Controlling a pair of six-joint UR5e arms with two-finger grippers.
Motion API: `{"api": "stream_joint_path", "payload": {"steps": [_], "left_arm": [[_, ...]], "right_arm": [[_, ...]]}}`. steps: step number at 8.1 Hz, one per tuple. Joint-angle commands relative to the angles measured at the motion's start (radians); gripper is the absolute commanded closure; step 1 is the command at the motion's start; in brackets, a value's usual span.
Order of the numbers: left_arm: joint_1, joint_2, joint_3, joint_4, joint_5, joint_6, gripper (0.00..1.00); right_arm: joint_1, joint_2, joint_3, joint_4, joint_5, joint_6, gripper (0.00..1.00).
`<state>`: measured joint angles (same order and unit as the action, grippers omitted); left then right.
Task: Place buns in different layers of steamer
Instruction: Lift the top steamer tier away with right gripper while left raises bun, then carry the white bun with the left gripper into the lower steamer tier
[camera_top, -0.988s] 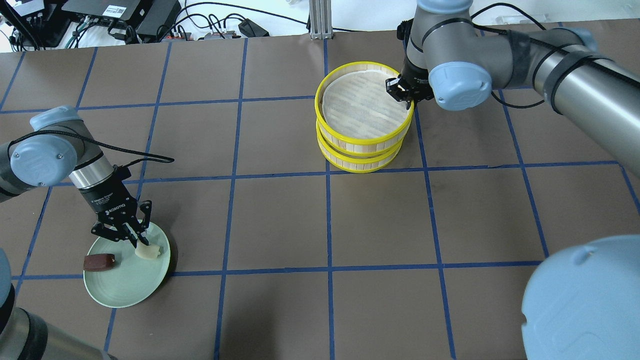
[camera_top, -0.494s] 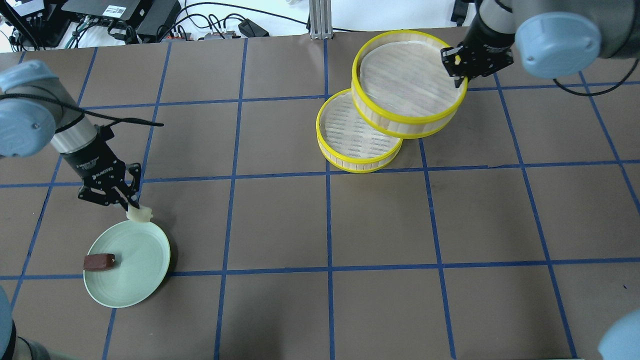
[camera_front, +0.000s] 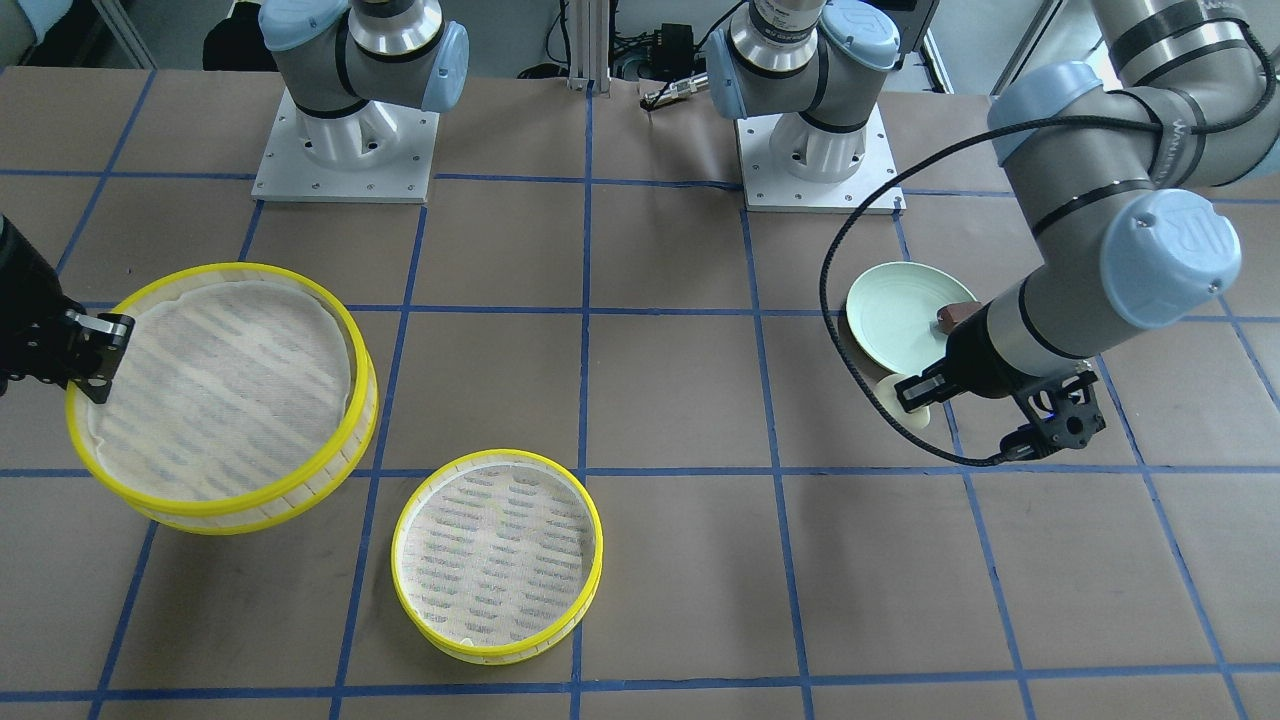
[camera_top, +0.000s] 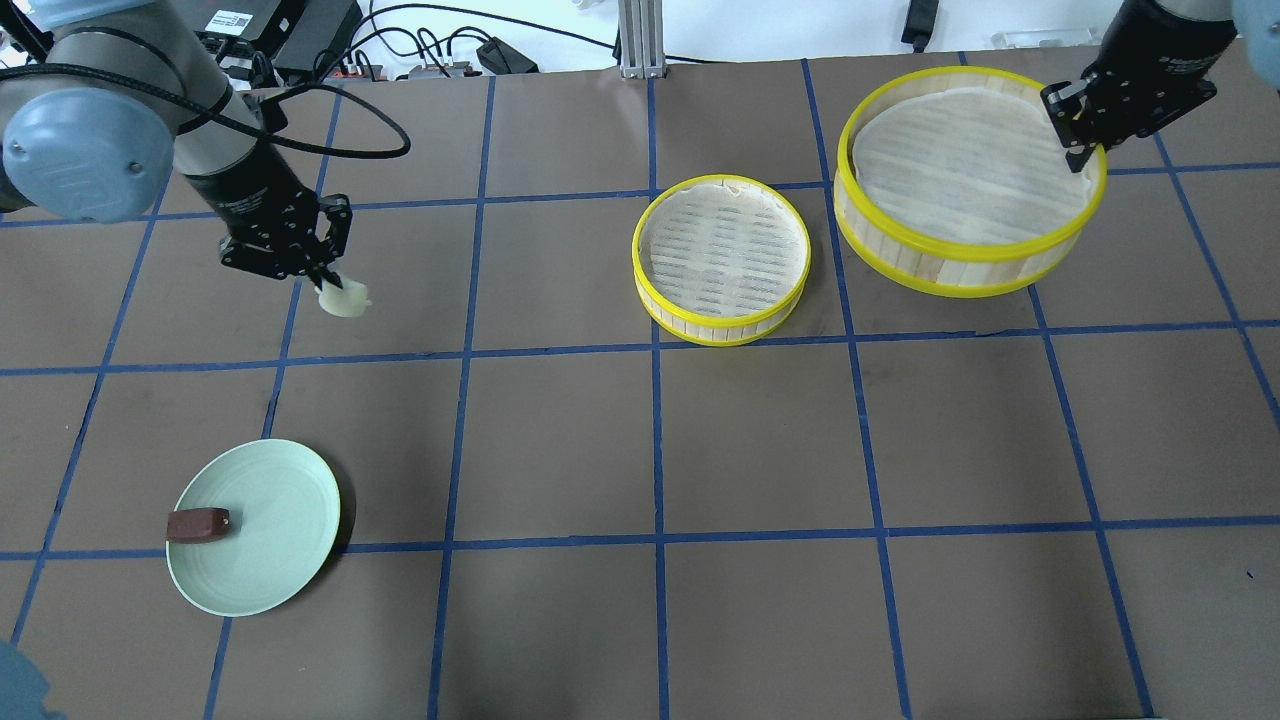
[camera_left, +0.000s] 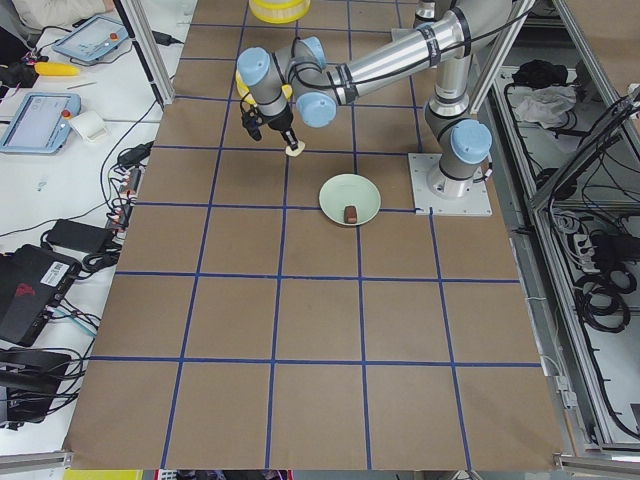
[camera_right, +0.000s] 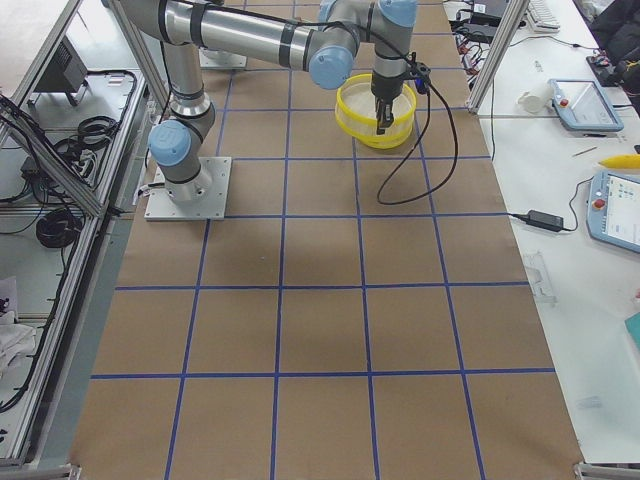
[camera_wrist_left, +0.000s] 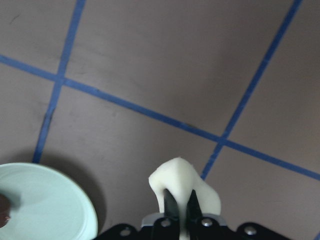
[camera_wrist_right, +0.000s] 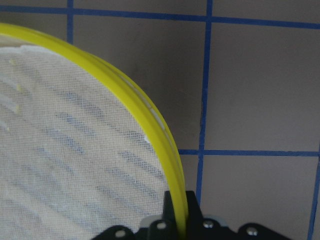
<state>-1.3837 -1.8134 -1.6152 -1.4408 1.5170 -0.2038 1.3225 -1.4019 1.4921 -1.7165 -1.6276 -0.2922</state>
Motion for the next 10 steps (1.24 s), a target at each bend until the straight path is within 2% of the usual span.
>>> {"api": "stream_joint_path", "payload": {"steps": [1, 3, 5, 6, 10], "left_arm": [[-0.103, -0.018, 0.014, 0.175, -0.215, -0.077, 1.0], [-0.159, -0.072, 0.009, 0.355, -0.393, -0.165, 1.0], [-0.225, -0.189, 0.011, 0.543, -0.547, -0.288, 1.0], [-0.26, -0.236, 0.011, 0.618, -0.551, -0.311, 1.0], [-0.356, -0.319, 0.021, 0.66, -0.597, -0.364, 1.0]], "right_arm": [[-0.048, 0.021, -0.006, 0.012, -0.012, -0.091, 1.0], [-0.077, 0.038, -0.006, 0.006, -0.009, -0.134, 1.0], [-0.078, 0.047, -0.004, 0.005, -0.005, -0.151, 1.0], [-0.078, 0.05, -0.004, 0.0, -0.003, -0.153, 1.0], [-0.078, 0.078, -0.003, -0.011, -0.001, -0.177, 1.0]]}}
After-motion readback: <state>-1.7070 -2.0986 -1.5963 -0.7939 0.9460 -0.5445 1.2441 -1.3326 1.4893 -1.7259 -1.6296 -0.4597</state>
